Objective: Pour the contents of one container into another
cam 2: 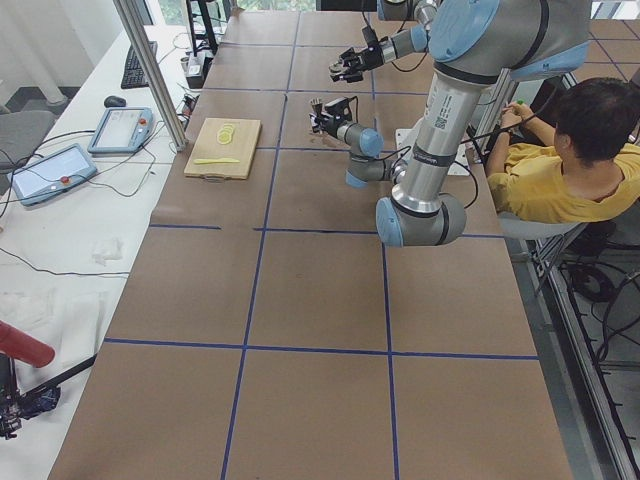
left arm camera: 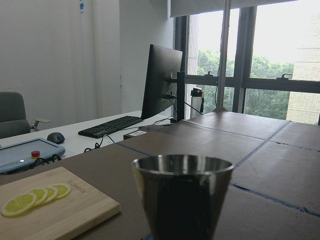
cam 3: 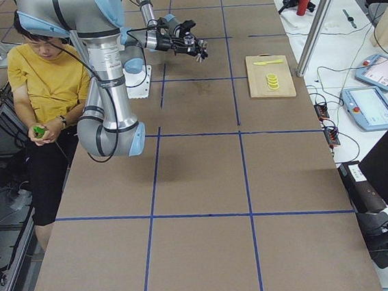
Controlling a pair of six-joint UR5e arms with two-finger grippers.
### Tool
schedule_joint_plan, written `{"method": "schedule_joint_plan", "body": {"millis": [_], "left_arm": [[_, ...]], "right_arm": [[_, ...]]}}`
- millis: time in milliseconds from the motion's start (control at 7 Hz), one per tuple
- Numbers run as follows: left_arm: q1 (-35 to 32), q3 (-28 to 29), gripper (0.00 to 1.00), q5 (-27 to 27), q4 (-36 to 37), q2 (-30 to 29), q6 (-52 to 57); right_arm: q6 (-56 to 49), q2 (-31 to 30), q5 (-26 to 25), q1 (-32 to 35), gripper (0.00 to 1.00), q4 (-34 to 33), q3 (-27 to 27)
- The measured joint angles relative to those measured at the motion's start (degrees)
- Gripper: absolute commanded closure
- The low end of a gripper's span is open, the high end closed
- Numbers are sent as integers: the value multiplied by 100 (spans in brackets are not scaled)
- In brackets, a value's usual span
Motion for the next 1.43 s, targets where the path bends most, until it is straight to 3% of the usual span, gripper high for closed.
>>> {"method": "schedule_joint_plan", "body": {"millis": [429,1429], "left_arm": [[254,7,100,19,-38,-46,229],[382,72,100,68,-141,-161,247]], "right_arm": [[-285,18,226,152,100,-71,7],[-594,275,607,272,100,-1422,371]]}}
